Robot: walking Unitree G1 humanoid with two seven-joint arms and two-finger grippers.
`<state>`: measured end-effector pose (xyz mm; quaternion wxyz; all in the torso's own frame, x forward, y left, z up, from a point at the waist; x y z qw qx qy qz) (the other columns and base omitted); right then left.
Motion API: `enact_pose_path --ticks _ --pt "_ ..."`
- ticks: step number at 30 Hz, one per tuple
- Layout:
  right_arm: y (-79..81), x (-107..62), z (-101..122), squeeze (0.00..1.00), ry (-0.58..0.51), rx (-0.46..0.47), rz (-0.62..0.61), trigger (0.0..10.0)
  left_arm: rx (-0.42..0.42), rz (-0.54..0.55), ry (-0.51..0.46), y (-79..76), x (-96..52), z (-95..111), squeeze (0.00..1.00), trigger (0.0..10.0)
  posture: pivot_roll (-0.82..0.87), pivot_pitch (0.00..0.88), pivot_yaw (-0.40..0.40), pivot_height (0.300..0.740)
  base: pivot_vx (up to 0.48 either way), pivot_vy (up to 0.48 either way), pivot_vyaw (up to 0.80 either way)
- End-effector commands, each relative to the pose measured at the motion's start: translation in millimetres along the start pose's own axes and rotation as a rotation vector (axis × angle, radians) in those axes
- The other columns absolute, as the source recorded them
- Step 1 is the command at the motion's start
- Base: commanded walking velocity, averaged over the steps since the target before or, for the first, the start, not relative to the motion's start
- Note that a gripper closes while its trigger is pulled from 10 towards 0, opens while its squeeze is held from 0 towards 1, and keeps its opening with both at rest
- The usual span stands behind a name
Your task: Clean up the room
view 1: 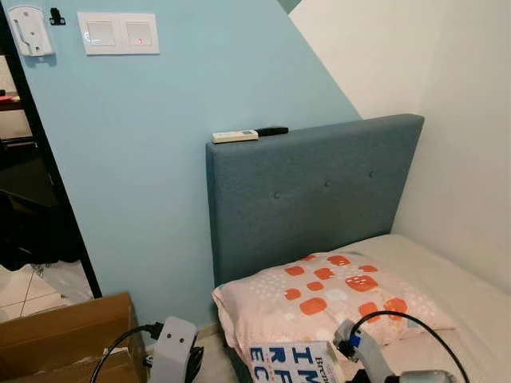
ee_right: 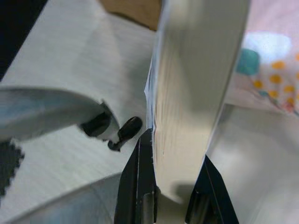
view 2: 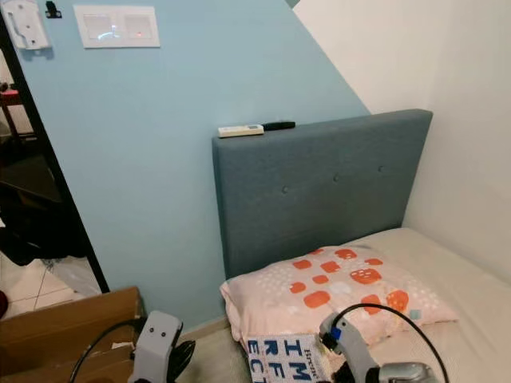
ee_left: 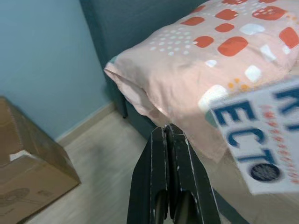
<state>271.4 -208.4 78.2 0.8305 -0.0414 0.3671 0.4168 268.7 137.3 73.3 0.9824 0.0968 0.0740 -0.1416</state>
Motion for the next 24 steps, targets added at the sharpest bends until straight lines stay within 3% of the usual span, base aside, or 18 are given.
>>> enact_pose_path --ticks 1,9,19,24 --pt "5.2 -1.1 7.7 0.0 -0.024 -0.05 0.041 10.0 0.002 -0.001 0.012 2.1 -0.8 -2.9 0.0 10.0 -0.07 0.077 -0.011 0.74 0.0 0.0 0.0" --pt "15.2 -2.2 7.2 0.0 -0.007 -0.093 0.128 10.0 0.009 -0.005 0.015 0.5 -0.3 -3.7 0.0 10.0 -0.07 0.068 -0.008 0.74 0.0 0.0 0.0" --pt "10.9 -4.8 -3.2 0.0 0.093 -0.163 0.101 10.0 0.005 -0.013 0.013 -1.9 -0.6 -3.9 0.0 10.0 -0.07 0.056 -0.006 0.74 0.0 0.0 0.0" --pt "9.9 -2.0 1.3 0.0 0.056 -0.17 0.086 10.0 -0.005 -0.021 0.004 -3.8 -0.4 -2.9 0.0 10.0 -0.07 0.055 -0.006 0.74 0.0 0.0 0.0"
Point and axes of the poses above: a point about 5 cm out from each wrist's last joint towards the gripper, its own x axis pointing out of the wrist towards the gripper, its own z axis along the axis of the wrist's last joint, y = z × x, the point moved 1 cm from there along x, pointing out of the wrist towards the gripper, and after that the axes turned 7 degrees about x, right-handed, at the moved point
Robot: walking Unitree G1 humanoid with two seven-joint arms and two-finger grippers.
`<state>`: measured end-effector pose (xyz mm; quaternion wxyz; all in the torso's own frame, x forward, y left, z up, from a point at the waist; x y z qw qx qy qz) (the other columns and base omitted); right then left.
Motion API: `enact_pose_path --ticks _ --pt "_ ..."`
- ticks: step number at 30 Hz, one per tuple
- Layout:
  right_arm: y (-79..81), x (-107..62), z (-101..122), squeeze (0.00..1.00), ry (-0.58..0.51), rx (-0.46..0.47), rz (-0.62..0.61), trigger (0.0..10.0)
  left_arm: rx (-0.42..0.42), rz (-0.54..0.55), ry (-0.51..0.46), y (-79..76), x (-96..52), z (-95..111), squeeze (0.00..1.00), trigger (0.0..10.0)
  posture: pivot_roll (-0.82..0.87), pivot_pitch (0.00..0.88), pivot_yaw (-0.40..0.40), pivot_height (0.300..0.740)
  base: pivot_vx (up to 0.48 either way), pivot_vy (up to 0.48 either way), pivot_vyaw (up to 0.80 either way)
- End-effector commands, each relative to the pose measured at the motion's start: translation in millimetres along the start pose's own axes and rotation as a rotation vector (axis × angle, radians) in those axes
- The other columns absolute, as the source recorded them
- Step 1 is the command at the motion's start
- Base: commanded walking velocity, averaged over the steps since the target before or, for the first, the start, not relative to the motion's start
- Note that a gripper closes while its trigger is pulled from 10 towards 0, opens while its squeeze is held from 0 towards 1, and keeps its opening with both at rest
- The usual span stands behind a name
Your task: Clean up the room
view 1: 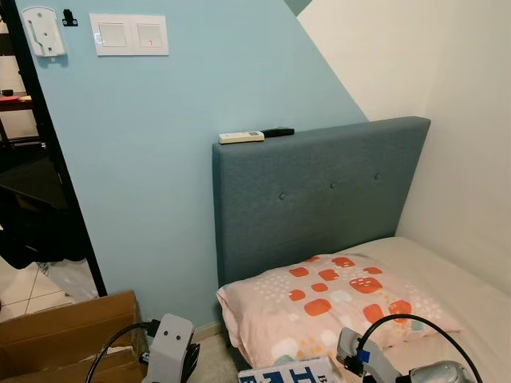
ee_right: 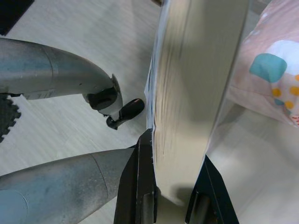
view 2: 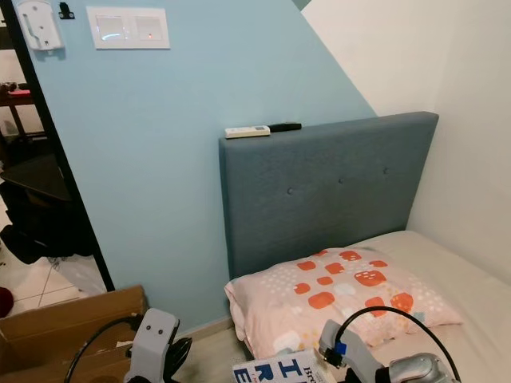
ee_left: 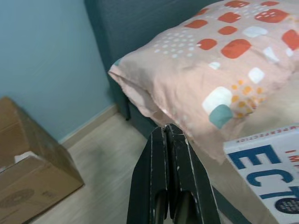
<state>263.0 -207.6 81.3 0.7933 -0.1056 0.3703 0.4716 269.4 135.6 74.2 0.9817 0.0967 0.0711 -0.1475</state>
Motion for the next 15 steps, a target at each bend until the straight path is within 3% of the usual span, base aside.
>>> enact_pose_path --ticks 1,5,6,7,10,15 --pt "1.8 2.5 4.2 0.0 -0.025 -0.024 0.008 10.0 -0.007 -0.01 0.011 -2.6 -1.4 -4.2 0.0 10.0 -0.07 0.055 -0.006 0.74 0.0 0.0 0.0" --pt "-1.4 5.9 8.3 0.0 -0.063 -0.026 -0.03 10.0 -0.003 -0.005 0.017 -2.5 -1.2 -4.8 0.0 10.0 -0.07 0.056 -0.006 0.74 0.0 0.0 0.0" --pt "-11.5 13.1 16.1 0.0 -0.145 0.002 -0.15 10.0 0.001 0.025 0.037 -0.2 -0.7 -7.3 0.0 10.0 -0.06 0.059 -0.006 0.74 0.0 0.0 0.0" --pt "-9.5 22.6 19.8 0.0 -0.201 0.031 -0.175 10.0 0.008 0.044 0.053 1.4 -0.8 -9.2 0.0 10.0 -0.06 0.06 -0.006 0.74 0.0 0.0 0.0" --pt "-0.9 36.9 19.2 0.0 -0.232 0.063 -0.174 10.0 0.011 0.061 0.065 3.2 -1.4 -11.2 0.0 10.0 -0.06 0.062 -0.006 0.74 0.0 0.0 0.0" --pt "8.7 42.4 14.2 0.0 -0.214 0.064 -0.125 10.0 0.011 0.063 0.062 4.1 -2.8 -11.5 0.0 10.0 -0.06 0.066 -0.001 0.74 0.0 0.0 0.0"
Point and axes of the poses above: a point about 5 cm out from each wrist's last joint towards the gripper, its own x axis pointing out of the wrist towards the gripper, its own z axis along the axis of the wrist's last joint, y = z × x, the point moved 1 cm from there along x, pointing out of the wrist towards the gripper, and after that the axes turned 7 degrees about x, right-handed, at the moved point
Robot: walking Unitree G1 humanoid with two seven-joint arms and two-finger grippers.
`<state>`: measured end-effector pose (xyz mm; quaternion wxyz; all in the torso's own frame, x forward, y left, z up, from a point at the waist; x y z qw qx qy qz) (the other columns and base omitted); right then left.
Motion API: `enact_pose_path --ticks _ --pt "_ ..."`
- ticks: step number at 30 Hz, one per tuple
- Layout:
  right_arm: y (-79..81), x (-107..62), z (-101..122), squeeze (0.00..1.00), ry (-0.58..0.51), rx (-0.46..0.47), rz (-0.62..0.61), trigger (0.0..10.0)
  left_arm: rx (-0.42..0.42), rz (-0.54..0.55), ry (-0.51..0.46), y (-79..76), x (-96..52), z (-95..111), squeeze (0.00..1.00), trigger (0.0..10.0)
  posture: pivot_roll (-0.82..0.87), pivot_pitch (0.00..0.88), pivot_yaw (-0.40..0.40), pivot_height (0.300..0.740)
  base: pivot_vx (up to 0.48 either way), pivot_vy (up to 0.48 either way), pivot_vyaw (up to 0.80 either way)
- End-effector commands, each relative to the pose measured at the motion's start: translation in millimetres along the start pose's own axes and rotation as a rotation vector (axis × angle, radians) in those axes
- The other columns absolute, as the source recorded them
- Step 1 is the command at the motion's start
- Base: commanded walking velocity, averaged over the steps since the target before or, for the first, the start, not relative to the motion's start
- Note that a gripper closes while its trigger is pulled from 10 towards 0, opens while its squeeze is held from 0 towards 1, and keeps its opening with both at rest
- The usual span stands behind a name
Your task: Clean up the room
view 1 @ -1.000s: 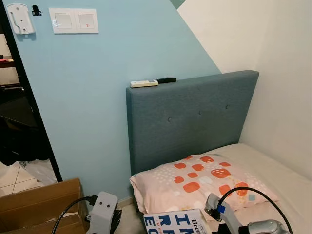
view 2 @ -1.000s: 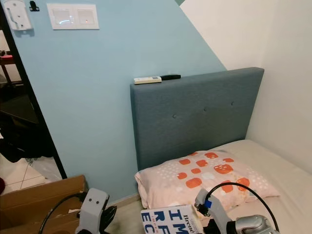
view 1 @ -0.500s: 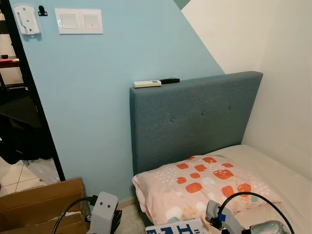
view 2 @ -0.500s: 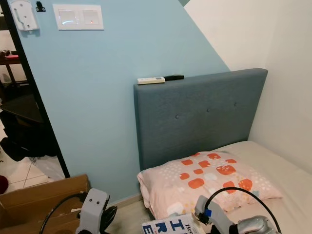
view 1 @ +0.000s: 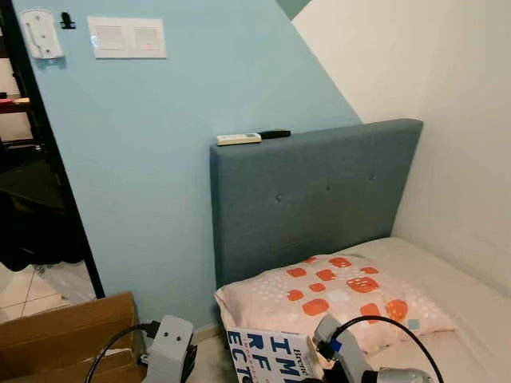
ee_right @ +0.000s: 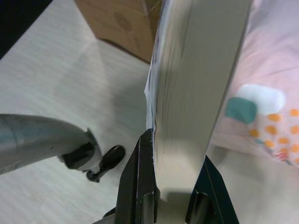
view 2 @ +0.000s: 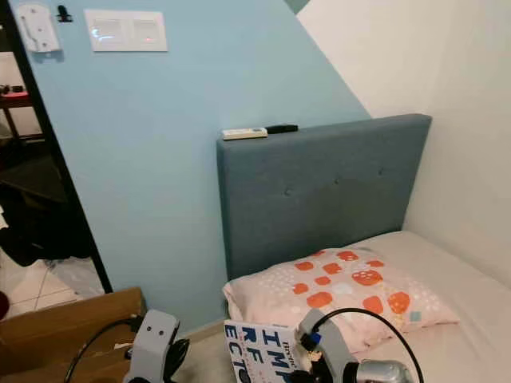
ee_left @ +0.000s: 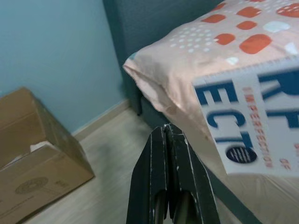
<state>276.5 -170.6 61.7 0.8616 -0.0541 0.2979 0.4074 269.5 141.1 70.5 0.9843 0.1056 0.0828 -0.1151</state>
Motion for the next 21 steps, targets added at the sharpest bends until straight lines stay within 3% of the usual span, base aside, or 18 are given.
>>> enact_pose_path --ticks 1,6,8,9,10,11,15,21 --pt "3.9 0.1 1.9 0.0 -0.013 -0.009 0.02 10.0 0.003 -0.001 0.031 -0.4 -1.8 -6.9 0.0 10.0 -0.06 0.066 -0.001 0.74 0.0 0.0 0.0" --pt "-5.2 1.6 -1.3 0.0 -0.01 -0.048 -0.084 10.0 0.009 0.022 0.037 2.1 -1.3 -7.4 0.0 10.0 -0.06 0.07 -0.002 0.74 0.0 0.0 0.0" --pt "-22.9 4.3 0.9 0.0 -0.074 -0.032 -0.309 10.0 0.032 0.105 0.065 10.9 -0.2 -11.3 0.0 10.0 -0.06 0.074 -0.005 0.74 0.0 0.0 0.0" --pt "-22.9 4.3 0.9 0.0 -0.074 -0.032 -0.309 10.0 0.032 0.105 0.065 10.9 -0.2 -11.3 0.0 10.0 -0.06 0.074 -0.005 0.74 0.0 0.0 0.0" --pt "-32.6 4.7 4.7 0.0 -0.168 0.025 -0.481 10.0 0.014 0.188 0.093 20.0 -1.1 -15.9 0.0 10.0 -0.06 0.075 -0.004 0.74 0.0 0.0 0.0" --pt "-33.5 4.7 5.4 0.0 -0.19 0.047 -0.507 10.0 0.003 0.204 0.098 21.7 -1.6 -16.8 0.0 10.0 -0.06 0.075 -0.004 0.74 0.0 0.0 0.0" --pt "-28.1 7.7 9.3 0.0 -0.236 0.07 -0.513 10.0 0.023 0.2 0.1 22.0 -3.8 -17.8 0.0 10.0 -0.06 0.078 -0.002 0.74 0.0 0.0 0.0" --pt "-13.8 16.1 13.2 0.0 -0.241 0.068 -0.391 10.0 -0.012 0.154 0.074 13.7 -3.2 -15.5 0.0 10.0 -0.06 0.08 -0.015 0.74 0.0 0.0 0.0"
Point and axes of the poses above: a point about 5 cm out from each wrist's last joint towards the gripper, its own x axis pointing out of the wrist towards the gripper, its own z axis along the axis of the wrist's last joint, y = z × x, the point moved 1 cm from there along x, pointing out of the wrist towards the gripper, and after that the axes turned 7 degrees about x, right-handed, at the moved point
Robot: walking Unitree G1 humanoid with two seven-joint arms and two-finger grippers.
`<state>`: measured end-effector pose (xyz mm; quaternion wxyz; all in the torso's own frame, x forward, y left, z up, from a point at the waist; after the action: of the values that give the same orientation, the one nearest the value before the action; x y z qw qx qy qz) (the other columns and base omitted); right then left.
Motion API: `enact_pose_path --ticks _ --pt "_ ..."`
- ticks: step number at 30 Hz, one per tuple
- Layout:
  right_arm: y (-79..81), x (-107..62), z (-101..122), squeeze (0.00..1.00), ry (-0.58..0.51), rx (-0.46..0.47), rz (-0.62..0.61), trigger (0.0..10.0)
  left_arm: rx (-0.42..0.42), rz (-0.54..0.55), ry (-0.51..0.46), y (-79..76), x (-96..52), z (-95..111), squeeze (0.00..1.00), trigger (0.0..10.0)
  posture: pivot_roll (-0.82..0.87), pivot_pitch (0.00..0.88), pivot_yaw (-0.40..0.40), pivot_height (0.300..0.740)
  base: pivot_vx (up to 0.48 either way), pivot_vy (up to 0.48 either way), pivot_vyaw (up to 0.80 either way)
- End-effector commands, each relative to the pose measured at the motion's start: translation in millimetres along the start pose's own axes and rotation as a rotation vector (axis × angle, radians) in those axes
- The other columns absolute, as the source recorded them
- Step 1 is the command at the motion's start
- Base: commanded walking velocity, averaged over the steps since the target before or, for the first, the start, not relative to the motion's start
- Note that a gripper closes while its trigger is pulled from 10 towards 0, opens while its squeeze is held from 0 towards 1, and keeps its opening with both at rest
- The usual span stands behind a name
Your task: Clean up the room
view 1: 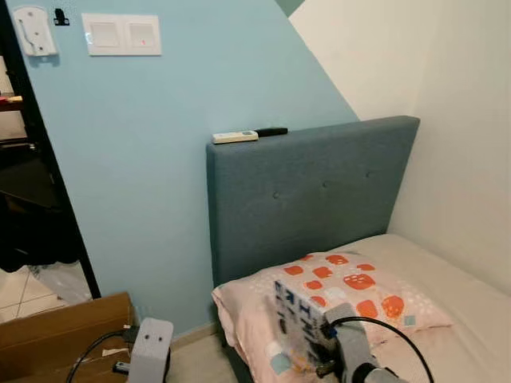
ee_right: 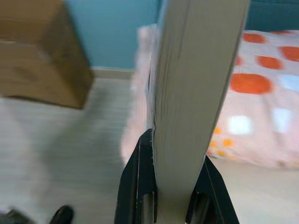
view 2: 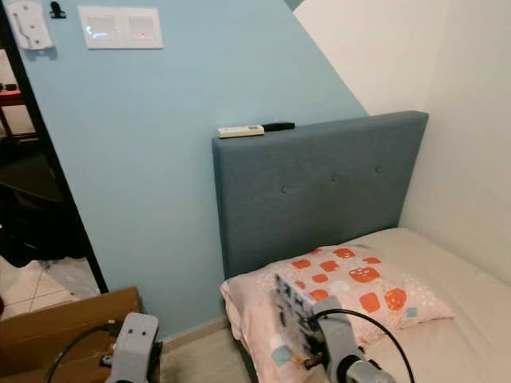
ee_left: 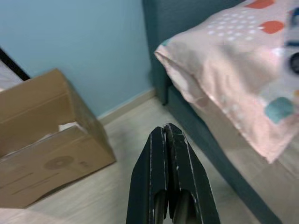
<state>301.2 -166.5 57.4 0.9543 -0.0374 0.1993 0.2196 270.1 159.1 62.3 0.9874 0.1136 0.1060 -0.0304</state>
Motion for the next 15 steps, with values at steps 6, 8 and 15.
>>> enact_pose_path --ticks 6,8,15 --pt "9.7 -11.5 -0.3 0.0 0.073 -0.169 0.29 10.0 0.023 -0.119 -0.074 -12.0 -1.4 8.1 0.0 10.0 -0.06 0.077 -0.016 0.74 0.0 0.0 0.0" --pt "7.4 -18.0 1.6 0.0 0.109 -0.231 0.368 10.0 0.047 -0.196 -0.103 -15.8 -1.5 12.4 0.0 10.0 -0.06 0.077 -0.013 0.74 0.0 0.0 0.0" --pt "-12.3 -38.3 18.5 0.0 0.244 -0.502 0.517 10.0 0.104 -0.489 -0.201 -21.1 0.9 30.9 1.0 10.0 -0.05 0.078 -0.003 0.74 0.0 0.0 0.0"
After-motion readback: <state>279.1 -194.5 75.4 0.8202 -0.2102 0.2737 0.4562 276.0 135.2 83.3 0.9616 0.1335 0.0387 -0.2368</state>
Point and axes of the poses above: a point about 5 cm out from each wrist's last joint towards the gripper, its own x axis pointing out of the wrist towards the gripper, its own z axis along the axis of the wrist's last joint, y = z × x, the point moved 1 cm from there along x, pointing out of the wrist towards the gripper, and after that the axes turned 7 degrees about x, right-handed, at the moved point
